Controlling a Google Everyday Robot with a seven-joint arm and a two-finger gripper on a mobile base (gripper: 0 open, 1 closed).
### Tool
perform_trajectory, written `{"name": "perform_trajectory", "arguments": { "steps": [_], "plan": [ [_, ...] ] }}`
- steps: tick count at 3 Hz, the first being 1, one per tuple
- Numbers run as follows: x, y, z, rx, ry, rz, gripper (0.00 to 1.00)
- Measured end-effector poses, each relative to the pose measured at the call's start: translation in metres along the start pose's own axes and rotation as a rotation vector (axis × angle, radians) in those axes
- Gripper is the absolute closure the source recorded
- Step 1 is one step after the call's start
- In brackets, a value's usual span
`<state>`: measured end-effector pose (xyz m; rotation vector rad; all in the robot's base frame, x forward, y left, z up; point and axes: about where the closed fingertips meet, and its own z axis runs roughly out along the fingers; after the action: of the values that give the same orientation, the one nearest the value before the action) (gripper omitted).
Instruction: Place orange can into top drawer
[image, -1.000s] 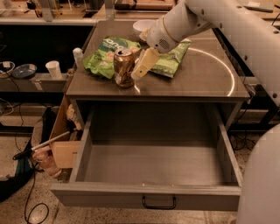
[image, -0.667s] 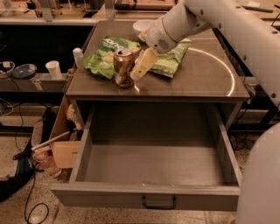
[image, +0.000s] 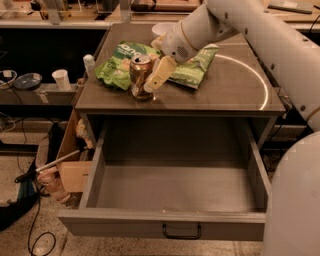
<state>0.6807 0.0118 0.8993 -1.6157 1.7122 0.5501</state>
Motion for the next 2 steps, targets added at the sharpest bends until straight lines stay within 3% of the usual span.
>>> {"name": "perform_trajectory", "arguments": {
  "steps": [1, 2],
  "plan": [
    [-0.0044, 0.0048, 0.0075, -0.032, -0.023, 0.002, 0.03],
    [-0.0044, 0.0048, 0.0076, -0.032, -0.023, 0.002, 0.26]
  ]
}}
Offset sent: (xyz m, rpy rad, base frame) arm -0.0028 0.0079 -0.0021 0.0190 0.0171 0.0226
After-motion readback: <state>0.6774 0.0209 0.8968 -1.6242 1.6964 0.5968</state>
